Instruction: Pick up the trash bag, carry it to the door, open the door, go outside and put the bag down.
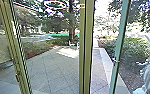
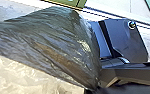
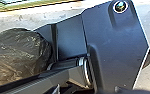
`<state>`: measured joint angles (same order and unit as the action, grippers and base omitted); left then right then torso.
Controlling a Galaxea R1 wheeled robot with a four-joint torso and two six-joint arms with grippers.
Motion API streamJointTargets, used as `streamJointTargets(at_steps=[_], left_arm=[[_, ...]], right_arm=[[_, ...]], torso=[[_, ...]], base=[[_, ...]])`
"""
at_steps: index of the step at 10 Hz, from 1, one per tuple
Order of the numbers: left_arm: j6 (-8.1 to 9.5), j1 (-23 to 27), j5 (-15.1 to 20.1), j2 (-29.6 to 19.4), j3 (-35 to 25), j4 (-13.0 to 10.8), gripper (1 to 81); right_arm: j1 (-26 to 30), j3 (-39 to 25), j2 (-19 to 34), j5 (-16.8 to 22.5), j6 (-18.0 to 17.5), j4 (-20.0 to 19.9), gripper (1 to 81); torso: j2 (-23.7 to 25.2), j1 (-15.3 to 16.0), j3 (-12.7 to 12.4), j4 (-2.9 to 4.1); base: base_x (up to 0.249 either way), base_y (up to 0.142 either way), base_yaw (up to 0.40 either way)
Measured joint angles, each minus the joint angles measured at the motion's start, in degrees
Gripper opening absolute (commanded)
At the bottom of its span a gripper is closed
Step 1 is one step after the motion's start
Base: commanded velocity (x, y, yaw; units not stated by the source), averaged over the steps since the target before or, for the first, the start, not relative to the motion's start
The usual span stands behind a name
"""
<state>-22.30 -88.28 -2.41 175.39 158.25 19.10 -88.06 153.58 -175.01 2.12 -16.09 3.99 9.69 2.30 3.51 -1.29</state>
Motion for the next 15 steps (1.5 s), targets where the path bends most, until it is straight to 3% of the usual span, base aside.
streamJointTargets(at_steps=[10,15], left_arm=[[0.02,0.1,0.0,0.0,0.0,0.0,1.0],[0.0,0.1,0.0,0.0,0.0,0.1,1.0]], right_arm=[[-0.2,0.1,-0.1,0.0,0.0,0.1,81.1],[-0.2,0.1,-0.2,0.0,0.0,0.1,81.1]], torso=[[0.0,0.0,0.0,0.0],[0.0,0.0,0.0,0.0]], base=[[0.0,0.0,-0.241],[0.0,0.0,0.0]])
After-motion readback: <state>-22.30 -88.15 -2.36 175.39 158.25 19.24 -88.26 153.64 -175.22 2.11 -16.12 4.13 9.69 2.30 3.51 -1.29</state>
